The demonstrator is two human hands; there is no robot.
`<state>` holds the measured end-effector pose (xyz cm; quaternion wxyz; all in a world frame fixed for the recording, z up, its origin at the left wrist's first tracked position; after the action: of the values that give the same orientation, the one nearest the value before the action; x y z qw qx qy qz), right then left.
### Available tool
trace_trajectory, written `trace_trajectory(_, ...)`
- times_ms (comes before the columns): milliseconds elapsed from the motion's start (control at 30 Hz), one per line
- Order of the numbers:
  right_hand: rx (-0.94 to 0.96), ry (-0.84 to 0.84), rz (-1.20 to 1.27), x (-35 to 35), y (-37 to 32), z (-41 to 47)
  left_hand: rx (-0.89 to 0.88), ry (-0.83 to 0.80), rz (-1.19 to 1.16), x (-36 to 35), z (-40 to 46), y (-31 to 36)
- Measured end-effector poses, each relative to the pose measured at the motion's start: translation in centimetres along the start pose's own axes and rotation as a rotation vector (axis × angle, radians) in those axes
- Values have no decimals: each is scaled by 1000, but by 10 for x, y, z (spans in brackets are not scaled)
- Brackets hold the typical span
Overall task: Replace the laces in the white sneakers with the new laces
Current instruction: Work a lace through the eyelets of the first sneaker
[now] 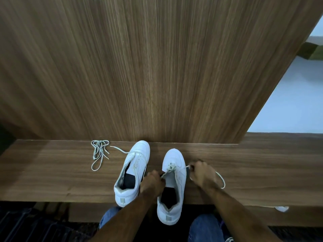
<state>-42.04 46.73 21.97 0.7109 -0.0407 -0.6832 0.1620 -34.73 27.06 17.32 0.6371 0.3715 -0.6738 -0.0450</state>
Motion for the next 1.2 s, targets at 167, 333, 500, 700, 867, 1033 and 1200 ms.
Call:
trace_trajectory(167,-365,171,46,52,71,13,-44,1,36,5,-5,10)
trace_trajectory(333,-267,-29,-105,27,70,2,-69,-73,4,3,-3,15)
trace_trajectory(500,155,-73,-45,-7,3,-9,-77,-180,-142,11,8,17)
trace_trajectory(700,111,-131,125,-37,-31,-17,-317,-194,231,16,17,26)
trace_trajectory(867,87,-53,28,-31,-26,-16,-472,-111,621,11,17,40)
trace_trajectory(1033,166,-96,-217,-22,-23,-12,-425,24,816,22,28,37)
trace_trajectory(1200,157,-123,-238,-22,-17,-9,-396,35,797,22,31,37)
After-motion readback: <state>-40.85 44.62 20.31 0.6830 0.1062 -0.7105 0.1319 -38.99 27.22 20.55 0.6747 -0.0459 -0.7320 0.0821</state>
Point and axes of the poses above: each hand's wrist, its own z-axis towards the middle knuckle, its own x-axis out of the back of the hand, y = z × x, the point moved 8 cm from there along z, towards the middle knuckle, and after that the axes turned 10 degrees about y, right-handed, at the moved point
